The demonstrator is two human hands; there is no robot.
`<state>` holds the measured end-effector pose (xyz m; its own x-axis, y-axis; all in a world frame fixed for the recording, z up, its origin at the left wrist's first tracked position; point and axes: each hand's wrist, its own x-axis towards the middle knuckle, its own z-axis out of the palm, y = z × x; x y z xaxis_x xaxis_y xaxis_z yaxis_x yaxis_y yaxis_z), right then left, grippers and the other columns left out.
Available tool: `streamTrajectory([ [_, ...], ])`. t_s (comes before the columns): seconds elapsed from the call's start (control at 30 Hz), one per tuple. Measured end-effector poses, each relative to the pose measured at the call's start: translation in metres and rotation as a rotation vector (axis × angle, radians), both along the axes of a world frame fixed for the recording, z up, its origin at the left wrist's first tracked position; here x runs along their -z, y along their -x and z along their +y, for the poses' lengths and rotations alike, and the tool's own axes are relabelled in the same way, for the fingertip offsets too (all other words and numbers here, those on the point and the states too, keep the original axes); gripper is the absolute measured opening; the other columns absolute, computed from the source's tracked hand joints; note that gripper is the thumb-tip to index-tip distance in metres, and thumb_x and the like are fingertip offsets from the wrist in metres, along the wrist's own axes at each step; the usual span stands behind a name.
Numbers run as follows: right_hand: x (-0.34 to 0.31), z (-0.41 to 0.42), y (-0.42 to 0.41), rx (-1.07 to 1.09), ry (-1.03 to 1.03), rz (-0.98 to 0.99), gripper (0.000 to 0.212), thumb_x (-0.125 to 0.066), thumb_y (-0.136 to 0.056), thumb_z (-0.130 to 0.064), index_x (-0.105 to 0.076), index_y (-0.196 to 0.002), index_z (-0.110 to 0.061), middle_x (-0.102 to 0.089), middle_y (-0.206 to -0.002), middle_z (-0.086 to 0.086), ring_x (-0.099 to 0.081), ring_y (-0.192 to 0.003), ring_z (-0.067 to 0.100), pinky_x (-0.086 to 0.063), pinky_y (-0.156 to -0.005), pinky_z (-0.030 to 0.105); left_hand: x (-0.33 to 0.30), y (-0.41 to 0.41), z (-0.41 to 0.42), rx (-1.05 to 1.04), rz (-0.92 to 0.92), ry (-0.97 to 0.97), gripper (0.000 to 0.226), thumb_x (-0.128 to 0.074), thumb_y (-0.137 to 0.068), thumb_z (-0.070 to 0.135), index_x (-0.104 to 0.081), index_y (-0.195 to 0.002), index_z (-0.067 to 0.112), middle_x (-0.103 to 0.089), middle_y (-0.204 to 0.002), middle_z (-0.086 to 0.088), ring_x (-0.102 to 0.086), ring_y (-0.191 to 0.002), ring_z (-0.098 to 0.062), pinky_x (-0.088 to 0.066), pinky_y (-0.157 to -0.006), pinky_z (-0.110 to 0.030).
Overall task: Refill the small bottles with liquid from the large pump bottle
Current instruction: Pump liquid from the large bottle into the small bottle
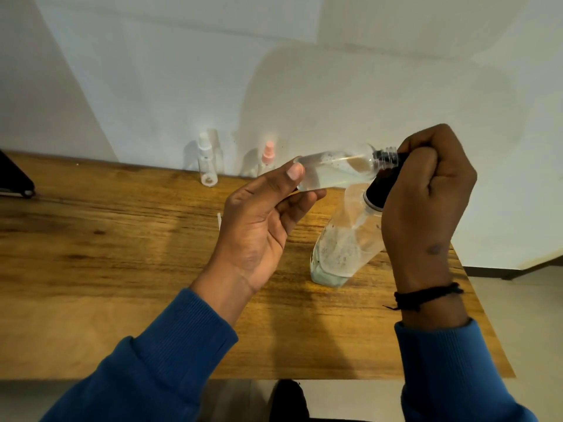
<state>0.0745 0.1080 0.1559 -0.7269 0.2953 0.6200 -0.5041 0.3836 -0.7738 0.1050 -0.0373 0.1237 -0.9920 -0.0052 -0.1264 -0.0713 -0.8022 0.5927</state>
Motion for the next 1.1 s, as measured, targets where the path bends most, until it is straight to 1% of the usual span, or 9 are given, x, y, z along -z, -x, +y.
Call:
streamTrajectory([
  [0.13,0.0042,-0.0033,-0.001,-0.015,0.069,-0.009,0.028,-0.03,-0.09,0.011,-0.05,-0.077,-0.004,-0.039,-0.054,-0.008,-0.039,-0.044,0.001,-0.029,-0.045,0.01,0.001,-0.001,-0.0002,0.0,0.004,0.01,0.036,-0.073,-0.075,0.016,-0.07,-0.107,-0.001,-0.072,-0.104,-0.017,-0.073,-0.082,-0.023,-0.059,-0.069,-0.02],
  [0.3,-0.0024,-0.0002,-0.0024,0.007,-0.021,-0.016,0.025,-0.032,-0.089,0.009,-0.052,-0.077,0.0,-0.041,-0.054,-0.005,-0.042,-0.047,0.001,-0.029,-0.045,0.009,0.0009,-0.0002,-0.0001,0.011,0.004,0.01,0.031,-0.073,-0.075,0.016,-0.071,-0.102,0.001,-0.072,-0.101,-0.015,-0.073,-0.082,-0.023,-0.059,-0.069,-0.02],
  [0.37,-0.0019,-0.0013,-0.0022,0.01,0.008,-0.007,0.026,-0.032,-0.09,0.008,-0.052,-0.077,-0.003,-0.04,-0.055,-0.005,-0.04,-0.046,0.002,-0.03,-0.045,0.011,0.0005,-0.0002,0.0003,0.013,0.004,0.013,0.03,-0.072,-0.075,0.016,-0.071,-0.102,0.002,-0.072,-0.101,-0.015,-0.073,-0.081,-0.023,-0.059,-0.068,-0.02],
  [0.5,0.0048,-0.0059,-0.0015,-0.017,0.089,-0.008,0.028,-0.03,-0.09,0.012,-0.05,-0.077,-0.005,-0.038,-0.053,-0.012,-0.038,-0.044,0.001,-0.029,-0.045,0.01,-0.0002,-0.0004,0.0001,0.003,0.003,0.02,0.012,-0.072,-0.075,0.015,-0.075,-0.084,0.009,-0.074,-0.092,-0.01,-0.073,-0.08,-0.023,-0.058,-0.067,-0.019],
  [0.67,-0.0027,-0.0019,-0.0035,-0.003,-0.007,-0.013,0.026,-0.032,-0.09,0.011,-0.051,-0.076,0.0,-0.039,-0.055,-0.003,-0.042,-0.046,-0.001,-0.028,-0.046,0.006,-0.0016,-0.0007,0.0002,0.002,-0.001,0.019,0.01,-0.073,-0.073,0.015,-0.074,-0.081,0.01,-0.071,-0.093,-0.011,-0.073,-0.08,-0.024,-0.059,-0.067,-0.02],
  [0.83,0.0023,-0.004,-0.001,-0.009,0.048,-0.02,0.028,-0.031,-0.09,0.012,-0.052,-0.077,0.0,-0.04,-0.054,-0.011,-0.041,-0.046,-0.002,-0.028,-0.047,0.007,-0.0018,-0.0008,0.0007,-0.003,-0.005,0.014,0.012,-0.073,-0.074,0.015,-0.073,-0.083,0.008,-0.07,-0.094,-0.011,-0.073,-0.081,-0.024,-0.059,-0.068,-0.02],
  [0.9,0.0017,-0.0025,-0.0009,-0.013,0.023,-0.032,0.026,-0.031,-0.09,0.013,-0.052,-0.076,0.004,-0.04,-0.054,-0.009,-0.042,-0.046,-0.003,-0.027,-0.046,0.006,-0.0019,-0.0009,0.0006,-0.005,-0.009,0.012,0.018,-0.073,-0.073,0.015,-0.072,-0.089,0.005,-0.069,-0.099,-0.013,-0.073,-0.081,-0.025,-0.059,-0.068,-0.02],
  [1.0,-0.0038,0.0008,-0.0025,-0.004,-0.022,-0.028,0.026,-0.032,-0.09,0.01,-0.051,-0.076,0.0,-0.039,-0.055,-0.003,-0.042,-0.045,-0.001,-0.027,-0.046,0.006,-0.0021,-0.0017,0.0014,0.004,-0.004,0.004,0.027,-0.072,-0.074,0.016,-0.07,-0.098,0.002,-0.068,-0.105,-0.016,-0.073,-0.082,-0.024,-0.059,-0.07,-0.02],
  [1.1,-0.0028,-0.0024,-0.0018,-0.004,0.004,-0.018,0.026,-0.031,-0.09,0.012,-0.052,-0.078,0.003,-0.039,-0.055,-0.008,-0.041,-0.045,-0.001,-0.028,-0.046,0.006,-0.0013,-0.0015,0.0014,0.005,-0.008,0.003,0.028,-0.072,-0.076,0.017,-0.07,-0.099,0.002,-0.069,-0.104,-0.016,-0.073,-0.082,-0.024,-0.059,-0.07,-0.02],
])
